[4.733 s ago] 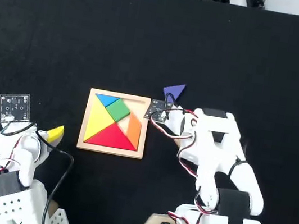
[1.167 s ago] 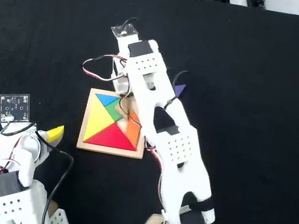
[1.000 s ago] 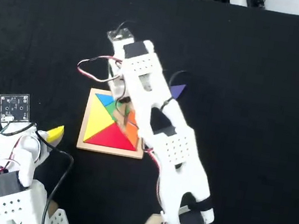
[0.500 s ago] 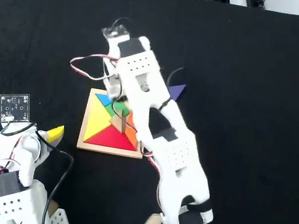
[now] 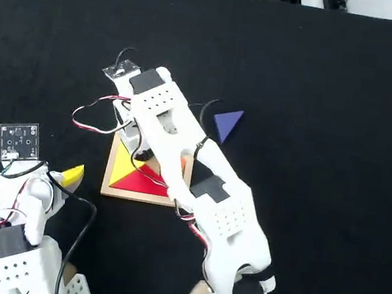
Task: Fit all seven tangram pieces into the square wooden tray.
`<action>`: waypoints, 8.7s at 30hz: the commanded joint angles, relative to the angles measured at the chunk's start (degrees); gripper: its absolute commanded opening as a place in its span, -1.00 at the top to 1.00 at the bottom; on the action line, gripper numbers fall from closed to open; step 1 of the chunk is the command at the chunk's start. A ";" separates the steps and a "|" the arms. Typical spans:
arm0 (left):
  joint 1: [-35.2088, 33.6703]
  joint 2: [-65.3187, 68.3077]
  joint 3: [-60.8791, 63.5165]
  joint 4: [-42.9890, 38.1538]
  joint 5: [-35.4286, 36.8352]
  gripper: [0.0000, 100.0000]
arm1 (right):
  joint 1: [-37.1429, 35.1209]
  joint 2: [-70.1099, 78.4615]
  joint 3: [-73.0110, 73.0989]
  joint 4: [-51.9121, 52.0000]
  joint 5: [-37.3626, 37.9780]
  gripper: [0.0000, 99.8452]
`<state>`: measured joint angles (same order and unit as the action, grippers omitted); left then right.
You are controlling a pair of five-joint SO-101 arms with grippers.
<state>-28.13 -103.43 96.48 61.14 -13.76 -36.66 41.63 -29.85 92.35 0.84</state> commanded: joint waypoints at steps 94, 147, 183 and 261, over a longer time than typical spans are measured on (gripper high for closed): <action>0.48 -0.79 0.92 0.26 -0.26 0.21 | 32.62 -9.01 11.65 -34.02 13.45 0.98; 0.57 -0.79 0.92 0.26 -0.26 0.21 | 33.23 1.80 1.36 5.71 37.98 0.98; 0.57 -0.79 0.92 0.26 -0.26 0.21 | 34.37 -7.25 19.56 -3.69 34.11 0.98; 0.40 -0.79 0.92 0.26 -0.26 0.21 | 17.41 -24.22 15.87 -5.01 29.19 0.74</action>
<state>-28.13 -103.52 96.48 61.14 -13.76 -14.42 21.49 -10.95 86.81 33.01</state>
